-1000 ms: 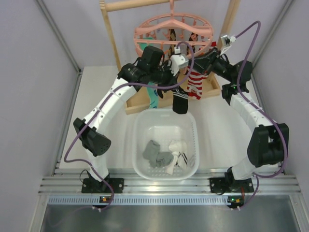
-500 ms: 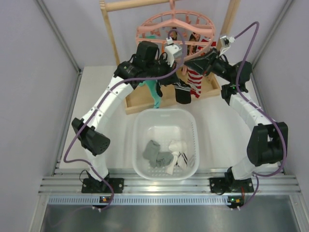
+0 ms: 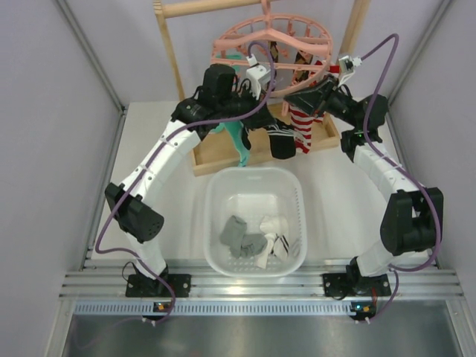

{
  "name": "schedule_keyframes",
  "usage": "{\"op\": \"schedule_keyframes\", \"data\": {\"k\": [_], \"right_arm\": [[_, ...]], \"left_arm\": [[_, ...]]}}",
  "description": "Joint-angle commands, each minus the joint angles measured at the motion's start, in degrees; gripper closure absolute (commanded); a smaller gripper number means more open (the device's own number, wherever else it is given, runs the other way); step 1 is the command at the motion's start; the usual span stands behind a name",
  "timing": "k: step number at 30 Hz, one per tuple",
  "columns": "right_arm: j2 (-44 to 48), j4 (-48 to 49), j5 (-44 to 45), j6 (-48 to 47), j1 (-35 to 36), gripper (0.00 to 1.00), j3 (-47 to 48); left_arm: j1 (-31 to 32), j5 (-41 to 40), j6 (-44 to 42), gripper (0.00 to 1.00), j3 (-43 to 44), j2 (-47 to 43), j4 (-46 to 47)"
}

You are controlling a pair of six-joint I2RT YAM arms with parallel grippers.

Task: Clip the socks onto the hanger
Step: Clamp the sock onto the hanger.

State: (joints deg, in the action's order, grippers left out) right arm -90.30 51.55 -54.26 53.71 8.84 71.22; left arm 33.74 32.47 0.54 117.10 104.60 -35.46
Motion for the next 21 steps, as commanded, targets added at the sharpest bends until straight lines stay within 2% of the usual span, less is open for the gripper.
{"op": "schedule_keyframes", "data": {"k": [1, 21], "right_arm": [[0.30, 5.23, -2.61, 0.25, -0.14, 1.00, 0.06], [0.48, 5.40, -2.96, 0.78, -0.14, 1.00, -0.29]], "left_arm": [[-1.04, 1.63, 2.10, 1.00, -0.91, -3.35, 6.28], [-1.39, 2.86, 5.26, 1.00, 0.41, -1.85, 9.44]]}}
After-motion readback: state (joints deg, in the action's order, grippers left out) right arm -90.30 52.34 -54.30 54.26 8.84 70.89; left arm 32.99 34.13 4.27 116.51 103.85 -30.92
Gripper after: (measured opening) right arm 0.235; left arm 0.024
